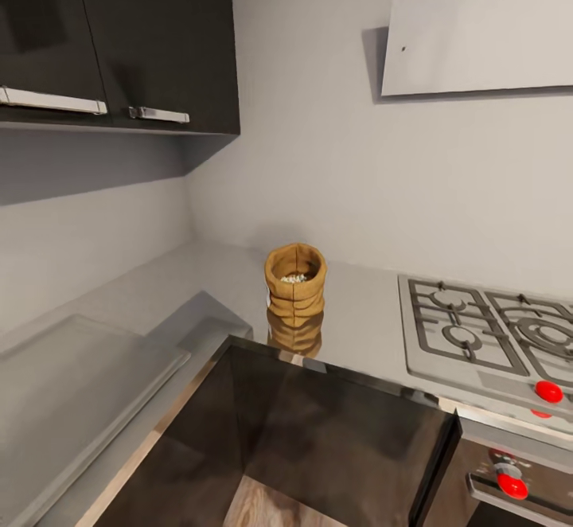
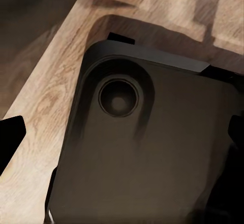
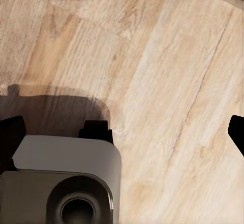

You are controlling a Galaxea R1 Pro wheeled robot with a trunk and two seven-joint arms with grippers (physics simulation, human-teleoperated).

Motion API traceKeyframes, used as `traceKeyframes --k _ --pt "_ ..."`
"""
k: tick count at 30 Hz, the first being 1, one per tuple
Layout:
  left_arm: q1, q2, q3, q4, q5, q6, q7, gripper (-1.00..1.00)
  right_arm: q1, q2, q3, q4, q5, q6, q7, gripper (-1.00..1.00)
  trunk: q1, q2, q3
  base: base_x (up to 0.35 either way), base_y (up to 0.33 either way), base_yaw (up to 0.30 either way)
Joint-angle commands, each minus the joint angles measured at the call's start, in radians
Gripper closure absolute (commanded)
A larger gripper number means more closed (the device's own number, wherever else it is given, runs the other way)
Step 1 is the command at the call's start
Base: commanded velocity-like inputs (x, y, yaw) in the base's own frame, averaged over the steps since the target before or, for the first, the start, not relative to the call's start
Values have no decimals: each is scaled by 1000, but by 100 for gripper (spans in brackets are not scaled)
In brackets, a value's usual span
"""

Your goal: In the kitchen, take the popcorn bag from the countertop, put it into the microwave, and heat it until the popcorn is cooked so the cooked popcorn ends up inside the bag.

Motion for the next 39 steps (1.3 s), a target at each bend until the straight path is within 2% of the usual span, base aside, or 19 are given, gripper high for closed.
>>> traceKeyframes --k 1,10,21,37,39 --pt "0 0 7 -1 -2 -1 0 -100 -1 0 -6 3 10 -6 -2 -100 -4 7 2 0 0 0" --pt "0 -1 6 -1 -1 -9 0 -100 -1 0 -5 3 10 -6 2 -100 -8 14 5 0 0 0" --pt "0 -2 6 0 24 -8 0 -100 -1 -1 -5 3 10 -5 -3 -100 -50 91 40 0 0 0" --pt "0 -2 6 0 26 -8 1 -100 -1 0 -4 3 10 -5 1 -100 -111 203 90 0 0 0" --pt "0 0 6 0 27 -7 1 -100 -1 0 -5 3 11 -5 1 -100 -111 203 90 0 0 0"
